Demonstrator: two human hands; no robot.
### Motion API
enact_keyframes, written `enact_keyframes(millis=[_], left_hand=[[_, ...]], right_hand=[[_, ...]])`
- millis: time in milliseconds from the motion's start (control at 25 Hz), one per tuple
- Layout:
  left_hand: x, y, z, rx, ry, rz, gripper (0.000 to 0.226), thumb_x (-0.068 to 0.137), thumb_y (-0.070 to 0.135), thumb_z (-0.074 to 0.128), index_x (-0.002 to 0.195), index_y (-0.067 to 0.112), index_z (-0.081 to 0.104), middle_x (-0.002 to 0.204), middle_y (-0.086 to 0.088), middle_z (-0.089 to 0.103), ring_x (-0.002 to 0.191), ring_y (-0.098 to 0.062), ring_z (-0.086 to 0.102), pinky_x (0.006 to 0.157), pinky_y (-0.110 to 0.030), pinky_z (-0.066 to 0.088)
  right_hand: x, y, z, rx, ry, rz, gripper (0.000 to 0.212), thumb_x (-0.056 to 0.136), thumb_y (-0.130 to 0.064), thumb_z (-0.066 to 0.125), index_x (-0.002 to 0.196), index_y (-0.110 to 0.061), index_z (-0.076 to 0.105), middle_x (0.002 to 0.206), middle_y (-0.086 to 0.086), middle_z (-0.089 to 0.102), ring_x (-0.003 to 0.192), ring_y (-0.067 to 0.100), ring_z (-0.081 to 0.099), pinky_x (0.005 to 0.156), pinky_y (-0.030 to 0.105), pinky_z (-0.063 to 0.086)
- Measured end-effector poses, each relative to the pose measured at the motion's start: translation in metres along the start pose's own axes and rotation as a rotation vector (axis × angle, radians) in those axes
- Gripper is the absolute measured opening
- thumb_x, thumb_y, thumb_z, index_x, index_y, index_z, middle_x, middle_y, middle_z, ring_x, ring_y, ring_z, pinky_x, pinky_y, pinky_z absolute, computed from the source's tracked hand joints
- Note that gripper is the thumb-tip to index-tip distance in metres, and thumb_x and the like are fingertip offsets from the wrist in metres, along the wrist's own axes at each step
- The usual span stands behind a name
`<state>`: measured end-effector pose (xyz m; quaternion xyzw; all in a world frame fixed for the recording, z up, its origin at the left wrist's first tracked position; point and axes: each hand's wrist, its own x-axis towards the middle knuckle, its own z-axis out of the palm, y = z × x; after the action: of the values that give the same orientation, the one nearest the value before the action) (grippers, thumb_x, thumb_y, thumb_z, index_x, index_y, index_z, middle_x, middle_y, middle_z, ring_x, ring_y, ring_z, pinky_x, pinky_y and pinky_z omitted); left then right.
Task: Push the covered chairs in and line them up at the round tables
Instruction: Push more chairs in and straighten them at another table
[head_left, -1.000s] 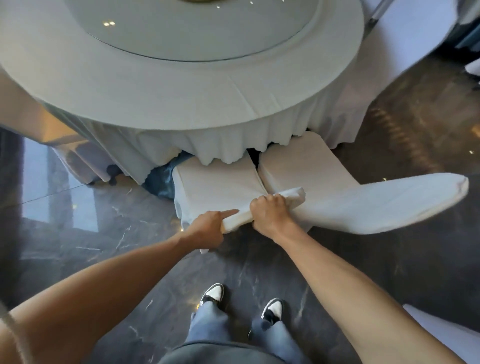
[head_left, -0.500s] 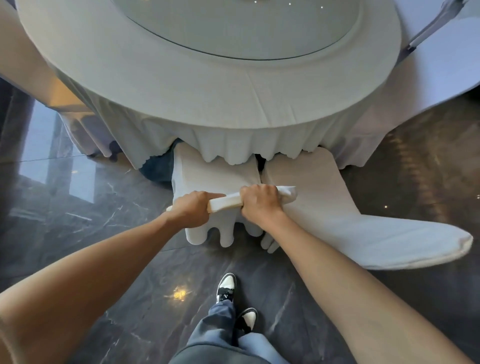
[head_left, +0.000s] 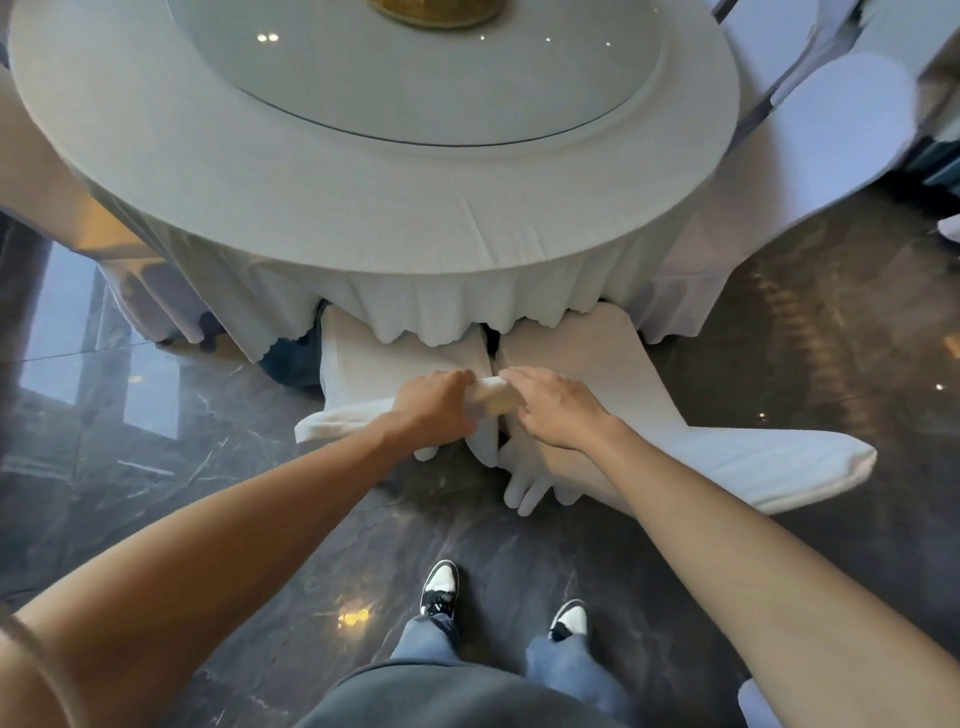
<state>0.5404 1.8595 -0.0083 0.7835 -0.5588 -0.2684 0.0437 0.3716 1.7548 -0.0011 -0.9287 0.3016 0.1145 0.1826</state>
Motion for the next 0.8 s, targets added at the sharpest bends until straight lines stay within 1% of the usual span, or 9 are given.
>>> enact_keyframes(millis=[80, 200, 320, 400, 480, 560, 640, 720, 800], left_hand=[[0.008, 0.051, 0.007, 0.005, 0.028, 0.096, 0.065, 0.079, 0.041, 0.065, 0.14, 0.029, 0.047, 0.124, -0.002, 0.065, 0.108, -0.028, 0.062, 0.091, -0.04, 0.048], [0.017, 0.118, 0.034, 0.018, -0.014, 0.155, 0.082, 0.08, 0.051, 0.063, 0.151, 0.025, 0.033, 0.145, -0.002, 0.051, 0.134, -0.027, 0.043, 0.111, -0.051, 0.031], [0.028, 0.179, 0.07, 0.017, -0.088, 0.123, 0.099, 0.076, 0.067, 0.064, 0.155, 0.023, 0.022, 0.156, -0.005, 0.034, 0.147, -0.035, 0.02, 0.116, -0.059, 0.019], [0.035, 0.221, 0.093, -0.022, -0.136, 0.083, 0.112, 0.07, 0.074, 0.065, 0.157, 0.024, 0.016, 0.161, -0.007, 0.024, 0.149, -0.036, 0.012, 0.117, -0.062, 0.015], [0.039, 0.264, 0.115, -0.006, -0.156, 0.057, 0.119, 0.065, 0.082, 0.063, 0.156, 0.023, 0.015, 0.16, -0.007, 0.024, 0.148, -0.036, 0.015, 0.117, -0.06, 0.017], [0.039, 0.296, 0.13, 0.048, -0.171, 0.049, 0.123, 0.06, 0.087, 0.06, 0.155, 0.023, 0.018, 0.156, -0.005, 0.033, 0.144, -0.033, 0.026, 0.116, -0.054, 0.024], [0.035, 0.321, 0.144, 0.042, -0.23, 0.005, 0.119, 0.059, 0.083, 0.066, 0.153, 0.023, 0.025, 0.149, -0.004, 0.042, 0.135, -0.028, 0.04, 0.111, -0.048, 0.034], [0.029, 0.341, 0.159, 0.027, -0.308, -0.037, 0.101, 0.065, 0.066, 0.076, 0.147, 0.022, 0.037, 0.139, -0.003, 0.053, 0.126, -0.026, 0.052, 0.102, -0.043, 0.045], [0.027, 0.35, 0.175, -0.008, -0.295, -0.048, 0.067, 0.075, 0.045, 0.077, 0.133, 0.024, 0.05, 0.124, -0.002, 0.062, 0.111, -0.025, 0.062, 0.088, -0.038, 0.052]], right_hand=[[-0.02, 0.037, -0.008, 0.013, 0.017, 0.058, 0.051, 0.091, -0.017, 0.054, 0.14, -0.025, 0.042, 0.138, 0.001, 0.053, 0.121, 0.028, 0.052, 0.09, 0.04, 0.046], [-0.052, 0.1, -0.014, -0.016, 0.009, 0.125, 0.057, 0.093, -0.02, 0.053, 0.147, -0.022, 0.036, 0.149, 0.002, 0.044, 0.132, 0.026, 0.045, 0.098, 0.04, 0.041], [-0.08, 0.167, -0.018, -0.045, 0.03, 0.135, 0.058, 0.091, -0.023, 0.053, 0.147, -0.019, 0.037, 0.147, 0.004, 0.045, 0.131, 0.027, 0.044, 0.104, 0.041, 0.039], [-0.096, 0.208, -0.022, -0.053, 0.042, 0.111, 0.059, 0.09, -0.024, 0.054, 0.147, -0.018, 0.039, 0.147, 0.006, 0.045, 0.132, 0.028, 0.044, 0.108, 0.043, 0.037], [-0.113, 0.248, -0.026, -0.031, 0.055, 0.083, 0.058, 0.091, -0.023, 0.053, 0.147, -0.017, 0.04, 0.149, 0.008, 0.043, 0.134, 0.027, 0.042, 0.111, 0.043, 0.033], [-0.129, 0.278, -0.03, -0.006, 0.062, 0.049, 0.056, 0.092, -0.026, 0.05, 0.146, -0.017, 0.041, 0.15, 0.008, 0.042, 0.135, 0.028, 0.041, 0.112, 0.042, 0.032], [-0.149, 0.3, -0.036, 0.059, 0.011, 0.031, 0.058, 0.091, -0.034, 0.049, 0.146, -0.02, 0.041, 0.152, 0.005, 0.041, 0.136, 0.026, 0.04, 0.111, 0.042, 0.034], [-0.169, 0.319, -0.041, 0.112, -0.119, 0.011, 0.062, 0.087, -0.043, 0.049, 0.145, -0.025, 0.042, 0.151, -0.002, 0.042, 0.135, 0.023, 0.042, 0.109, 0.042, 0.037], [-0.187, 0.335, -0.046, 0.109, -0.288, -0.02, 0.065, 0.079, -0.051, 0.05, 0.141, -0.033, 0.045, 0.145, -0.006, 0.049, 0.13, 0.02, 0.047, 0.104, 0.041, 0.041]])
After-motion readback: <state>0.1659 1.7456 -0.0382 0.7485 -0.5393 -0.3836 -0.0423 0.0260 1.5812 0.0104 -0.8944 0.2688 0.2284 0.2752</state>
